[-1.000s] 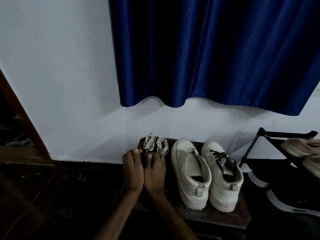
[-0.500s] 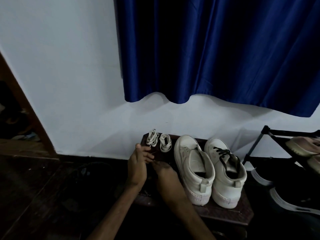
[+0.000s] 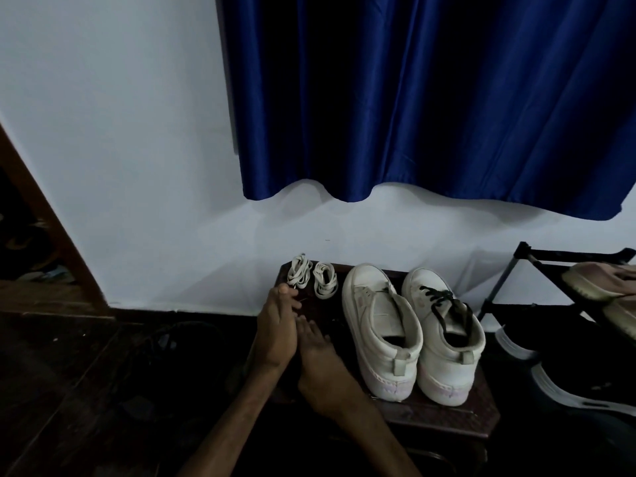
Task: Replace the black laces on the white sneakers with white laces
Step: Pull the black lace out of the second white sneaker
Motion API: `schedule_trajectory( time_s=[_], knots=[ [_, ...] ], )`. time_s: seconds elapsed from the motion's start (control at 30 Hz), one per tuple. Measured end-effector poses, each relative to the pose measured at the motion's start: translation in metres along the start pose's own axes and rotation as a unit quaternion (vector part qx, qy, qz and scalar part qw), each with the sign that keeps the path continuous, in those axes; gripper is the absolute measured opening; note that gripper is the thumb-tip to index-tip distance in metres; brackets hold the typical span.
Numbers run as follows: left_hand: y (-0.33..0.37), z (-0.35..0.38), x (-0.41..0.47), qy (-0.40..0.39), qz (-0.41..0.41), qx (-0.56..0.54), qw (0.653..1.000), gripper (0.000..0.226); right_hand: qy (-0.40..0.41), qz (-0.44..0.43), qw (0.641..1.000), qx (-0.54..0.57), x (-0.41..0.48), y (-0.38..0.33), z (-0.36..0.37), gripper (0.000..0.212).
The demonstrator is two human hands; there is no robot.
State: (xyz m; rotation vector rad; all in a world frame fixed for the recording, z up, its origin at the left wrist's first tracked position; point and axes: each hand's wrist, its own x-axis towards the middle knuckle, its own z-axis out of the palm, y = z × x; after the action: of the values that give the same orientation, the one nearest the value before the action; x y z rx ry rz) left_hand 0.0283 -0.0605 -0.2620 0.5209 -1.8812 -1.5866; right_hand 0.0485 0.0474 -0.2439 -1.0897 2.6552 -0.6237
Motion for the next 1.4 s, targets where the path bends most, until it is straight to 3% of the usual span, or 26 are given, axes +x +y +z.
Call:
schedule_trajectory(
  time_s=[0.1,0.2,0.27,0.33,0.4,0.5,0.57,0.6,0.67,0.8,0.93,1.03,1.1,1.2,1.3,1.4],
  knots=[
    [-0.001,-0.003,-0.005,0.004,0.0,-0.005,1.0,0.051,-0.009,0.006,1.0,-0.025,0.001,-0.01,0.006,0.083],
    [-0.001,-0.008,-0.003,0.001,0.004,-0.002,1.0,0.042,0.047,-0.01,0.999,-0.007,-0.012,-0.018,-0.017,0.082],
    [0.005,-0.01,-0.007,0.005,0.023,-0.017,1.0,0.045,0.139,-0.039,0.99,0.004,-0.028,-0.016,-0.048,0.071],
    [0.014,-0.012,-0.014,0.01,0.073,-0.002,0.997,0.046,0.258,-0.07,0.962,-0.059,-0.045,-0.007,-0.082,0.05],
    [0.027,-0.008,-0.026,-0.019,0.122,0.028,0.992,0.038,0.318,-0.054,0.939,-0.12,-0.066,0.011,-0.111,0.03],
    [0.046,0.0,-0.037,-0.054,0.162,0.064,0.983,0.03,0.187,0.029,0.955,-0.227,-0.093,0.019,-0.134,0.026],
    [0.054,0.003,-0.042,-0.064,0.162,0.077,0.982,0.026,0.088,0.065,0.969,-0.222,-0.097,0.019,-0.125,0.018],
    [0.058,0.005,-0.044,-0.071,0.158,0.074,0.982,0.023,0.082,0.087,0.973,-0.199,-0.095,0.017,-0.117,0.015],
    [0.066,0.006,-0.048,-0.08,0.156,0.069,0.982,0.02,0.099,0.107,0.972,-0.187,-0.082,0.005,-0.1,0.012],
    [0.081,0.009,-0.052,-0.111,0.154,0.066,0.98,0.017,0.142,0.049,0.969,-0.196,-0.057,-0.018,-0.088,0.032],
    [0.09,0.01,-0.048,-0.115,0.183,0.084,0.973,0.024,0.189,-0.007,0.978,-0.09,-0.064,0.008,-0.118,0.028],
    [0.104,0.022,-0.061,-0.119,0.317,0.179,0.924,0.018,0.247,0.008,0.967,-0.064,-0.083,0.057,-0.161,0.027],
    [0.112,0.041,-0.073,-0.148,0.357,0.238,0.891,0.013,0.238,0.049,0.968,-0.071,-0.097,0.089,-0.184,0.023],
    [0.122,0.072,-0.088,-0.236,0.318,0.345,0.851,0.03,0.13,0.082,0.986,-0.058,-0.117,0.118,-0.195,0.033],
    [0.121,0.085,-0.1,-0.302,0.322,0.418,0.794,0.044,0.111,0.059,0.991,-0.043,-0.128,0.127,-0.179,0.026],
    [0.122,0.08,-0.1,-0.348,0.285,0.376,0.81,0.054,0.156,0.033,0.985,-0.06,-0.137,0.13,-0.163,0.015]
  ],
)
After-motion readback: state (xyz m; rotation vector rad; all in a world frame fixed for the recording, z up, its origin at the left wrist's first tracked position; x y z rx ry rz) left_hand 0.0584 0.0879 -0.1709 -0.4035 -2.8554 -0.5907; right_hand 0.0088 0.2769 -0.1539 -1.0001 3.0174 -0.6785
